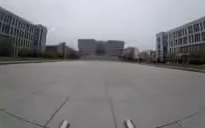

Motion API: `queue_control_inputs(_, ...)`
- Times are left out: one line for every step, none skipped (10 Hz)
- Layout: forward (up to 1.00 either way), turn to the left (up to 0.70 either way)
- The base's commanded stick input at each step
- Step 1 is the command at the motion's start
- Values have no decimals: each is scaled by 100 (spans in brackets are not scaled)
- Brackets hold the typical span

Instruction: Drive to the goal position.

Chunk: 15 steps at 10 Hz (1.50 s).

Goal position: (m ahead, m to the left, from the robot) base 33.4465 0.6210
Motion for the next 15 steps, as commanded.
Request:
queue_control_inputs(100, 0)
queue_control_inputs(100, 0)
queue_control_inputs(100, -14)
queue_control_inputs(100, -39)
queue_control_inputs(100, -35)
queue_control_inputs(100, -19)
queue_control_inputs(100, -2)
queue_control_inputs(100, -33)
queue_control_inputs(100, -39)
queue_control_inputs(100, -32)
queue_control_inputs(100, -11)
queue_control_inputs(100, -7)
queue_control_inputs(100, -29)
queue_control_inputs(100, -19)
queue_control_inputs(100, -4)
